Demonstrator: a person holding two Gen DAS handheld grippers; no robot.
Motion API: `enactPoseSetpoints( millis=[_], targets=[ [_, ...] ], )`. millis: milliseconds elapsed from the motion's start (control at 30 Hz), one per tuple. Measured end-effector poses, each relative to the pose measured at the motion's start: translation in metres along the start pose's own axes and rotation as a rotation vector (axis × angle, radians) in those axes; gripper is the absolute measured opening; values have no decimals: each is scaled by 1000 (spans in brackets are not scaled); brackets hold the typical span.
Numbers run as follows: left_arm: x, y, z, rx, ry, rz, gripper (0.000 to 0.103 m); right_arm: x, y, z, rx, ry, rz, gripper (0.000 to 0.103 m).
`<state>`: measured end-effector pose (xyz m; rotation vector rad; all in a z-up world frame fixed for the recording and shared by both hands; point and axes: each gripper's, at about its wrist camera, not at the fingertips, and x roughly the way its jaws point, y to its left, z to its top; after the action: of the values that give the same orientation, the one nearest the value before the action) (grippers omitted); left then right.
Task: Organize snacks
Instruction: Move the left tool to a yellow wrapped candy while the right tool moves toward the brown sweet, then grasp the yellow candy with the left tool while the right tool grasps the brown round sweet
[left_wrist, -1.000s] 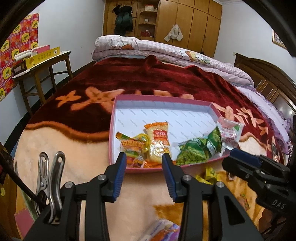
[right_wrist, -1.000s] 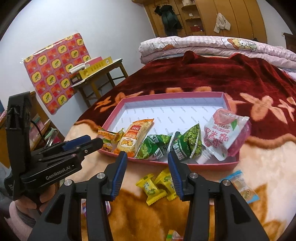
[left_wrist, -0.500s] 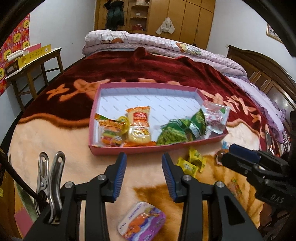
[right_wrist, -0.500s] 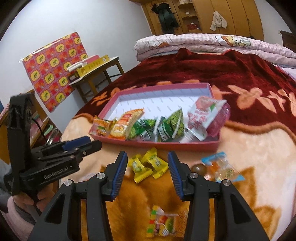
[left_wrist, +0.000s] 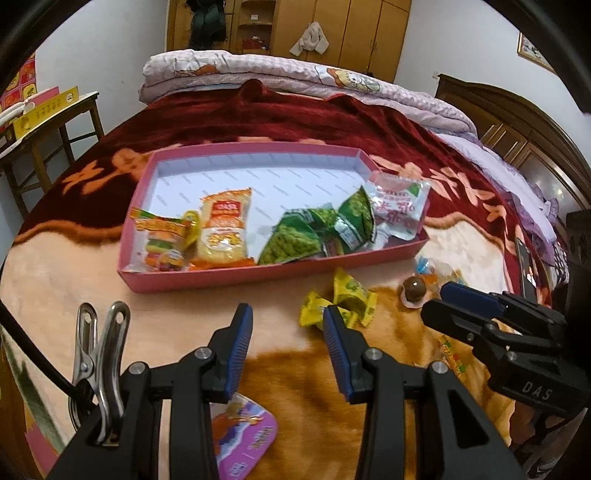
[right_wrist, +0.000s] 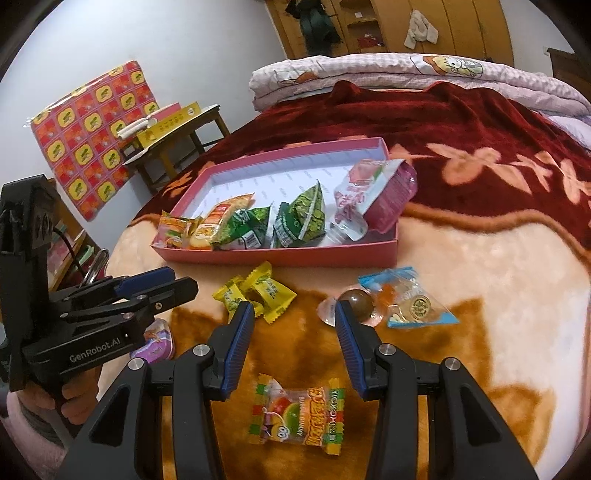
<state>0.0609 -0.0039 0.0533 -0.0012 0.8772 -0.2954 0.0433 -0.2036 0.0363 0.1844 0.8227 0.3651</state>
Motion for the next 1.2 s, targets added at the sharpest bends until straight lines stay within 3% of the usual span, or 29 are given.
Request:
enactPoseSetpoints(
  millis=[567,1200],
  targets=[
    [36,-23,-3,19,56,-17,42,0,-17,-4,36,6,-55,47],
    [52,-38,-1,80,28,17,42,27,-29,0,65,48,-104,47]
  ],
)
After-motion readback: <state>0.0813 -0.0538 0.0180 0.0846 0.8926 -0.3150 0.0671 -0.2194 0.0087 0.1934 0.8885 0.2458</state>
